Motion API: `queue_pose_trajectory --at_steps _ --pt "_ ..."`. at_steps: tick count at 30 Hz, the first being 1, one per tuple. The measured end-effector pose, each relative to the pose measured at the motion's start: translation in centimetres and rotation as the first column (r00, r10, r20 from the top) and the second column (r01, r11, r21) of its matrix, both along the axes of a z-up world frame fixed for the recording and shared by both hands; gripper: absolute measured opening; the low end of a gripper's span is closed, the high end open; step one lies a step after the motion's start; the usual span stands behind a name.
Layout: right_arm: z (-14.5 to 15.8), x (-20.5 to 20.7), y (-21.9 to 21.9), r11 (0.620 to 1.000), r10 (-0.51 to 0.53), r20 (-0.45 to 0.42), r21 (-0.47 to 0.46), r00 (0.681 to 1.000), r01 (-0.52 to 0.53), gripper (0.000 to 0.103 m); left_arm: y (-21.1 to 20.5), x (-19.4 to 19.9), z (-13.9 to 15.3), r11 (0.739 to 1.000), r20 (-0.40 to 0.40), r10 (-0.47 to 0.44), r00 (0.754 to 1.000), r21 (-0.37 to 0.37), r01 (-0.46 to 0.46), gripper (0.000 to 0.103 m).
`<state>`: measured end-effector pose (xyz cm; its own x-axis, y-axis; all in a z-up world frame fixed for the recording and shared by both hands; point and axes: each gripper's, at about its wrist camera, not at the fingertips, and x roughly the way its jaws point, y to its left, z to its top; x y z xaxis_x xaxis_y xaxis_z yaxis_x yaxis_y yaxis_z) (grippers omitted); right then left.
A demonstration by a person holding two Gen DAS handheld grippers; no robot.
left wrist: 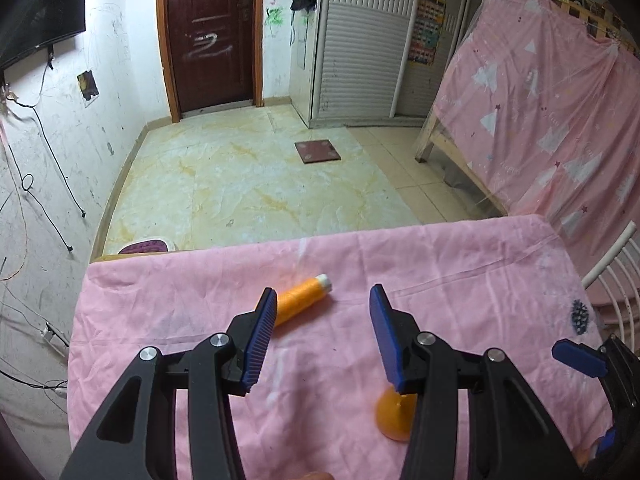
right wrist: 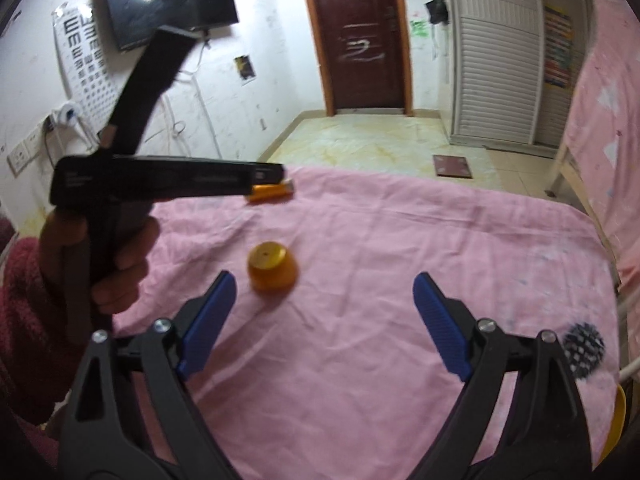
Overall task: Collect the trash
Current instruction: 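Lower the left gripper onto the orange thread spool and close on it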
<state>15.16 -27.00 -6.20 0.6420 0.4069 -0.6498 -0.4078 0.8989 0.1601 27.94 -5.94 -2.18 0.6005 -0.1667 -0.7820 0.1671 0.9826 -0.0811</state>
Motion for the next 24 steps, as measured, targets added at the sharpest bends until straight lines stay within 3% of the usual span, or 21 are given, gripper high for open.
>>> queue_pose_trajectory --at_steps 11,24 --pt "-1.2 1.7 3.5 0.997 0.077 -0.045 -0.029 0.996 -0.078 0.087 0.5 3.5 -1.9 1.0 -0.046 -0.01 0.999 0.019 0.011 0.041" --pt "-2.2 2.4 5.0 0.992 0.11 -0.073 -0.052 0.991 -0.113 0.087 0.2 4.4 -3.1 0.997 -0.071 -0.001 0.997 0.083 0.007 0.041"
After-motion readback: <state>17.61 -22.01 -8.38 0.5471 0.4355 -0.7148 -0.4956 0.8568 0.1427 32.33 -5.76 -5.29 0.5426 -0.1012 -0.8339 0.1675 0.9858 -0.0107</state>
